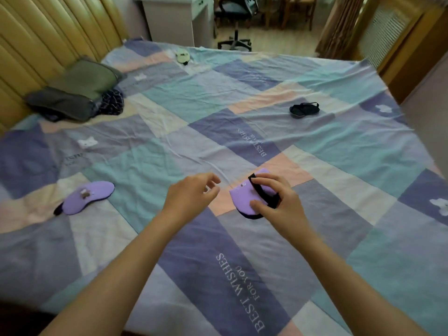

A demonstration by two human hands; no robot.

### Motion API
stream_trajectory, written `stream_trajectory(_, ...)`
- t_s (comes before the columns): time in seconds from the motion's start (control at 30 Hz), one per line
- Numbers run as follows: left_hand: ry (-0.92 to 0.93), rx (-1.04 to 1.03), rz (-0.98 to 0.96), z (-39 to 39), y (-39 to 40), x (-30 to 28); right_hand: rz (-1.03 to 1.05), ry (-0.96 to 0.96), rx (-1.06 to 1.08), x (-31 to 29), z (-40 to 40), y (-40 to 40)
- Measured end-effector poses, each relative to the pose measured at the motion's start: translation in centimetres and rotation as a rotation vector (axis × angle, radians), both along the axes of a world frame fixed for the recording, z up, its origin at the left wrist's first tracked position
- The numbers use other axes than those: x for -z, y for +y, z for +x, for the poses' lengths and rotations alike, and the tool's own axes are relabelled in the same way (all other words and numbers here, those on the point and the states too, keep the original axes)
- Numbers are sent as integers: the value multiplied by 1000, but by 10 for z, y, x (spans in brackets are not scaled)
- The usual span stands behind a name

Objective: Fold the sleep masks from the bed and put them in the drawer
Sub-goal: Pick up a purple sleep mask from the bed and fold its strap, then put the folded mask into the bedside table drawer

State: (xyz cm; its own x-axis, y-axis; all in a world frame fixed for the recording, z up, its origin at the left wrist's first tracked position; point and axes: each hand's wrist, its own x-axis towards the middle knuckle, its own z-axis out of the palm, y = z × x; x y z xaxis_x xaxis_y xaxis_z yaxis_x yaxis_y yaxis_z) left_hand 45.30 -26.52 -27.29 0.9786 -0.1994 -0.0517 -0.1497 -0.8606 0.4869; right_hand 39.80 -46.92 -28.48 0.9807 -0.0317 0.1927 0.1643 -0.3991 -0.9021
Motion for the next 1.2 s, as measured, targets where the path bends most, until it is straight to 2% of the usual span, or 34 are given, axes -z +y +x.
stream_trajectory(0.13, -122, -12, 166, -13, 23, -74, -74, -55, -107, -69, -4, 4)
stream_trajectory(0.3, -246, -135, 217, -46, 72, -169, -113, -121, -290, -160, -11, 39)
stream_trajectory(0.47, -303, -357, 244, -103, 153, -240, -148, -296, -583, -233, -15, 131)
stream_trajectory(0.57, -291, -520, 263, -155, 216, -264, -117, -350, -747, -261, -29, 205)
stream_trajectory(0.77, -197, -891, 287, -295, 345, -277, -141, -393, -1074, -279, -82, 375)
stream_trajectory(0.93, -99, -1149, 298, -413, 446, -255, -84, -329, -1337, -265, -150, 511)
stream_trajectory(1.03, -55, -1238, 186, -462, 493, -229, -77, -269, -1455, -239, -190, 579)
stream_trajectory(1.2, 44, -1338, 33, -498, 567, -171, -104, -165, -1574, -188, -219, 671)
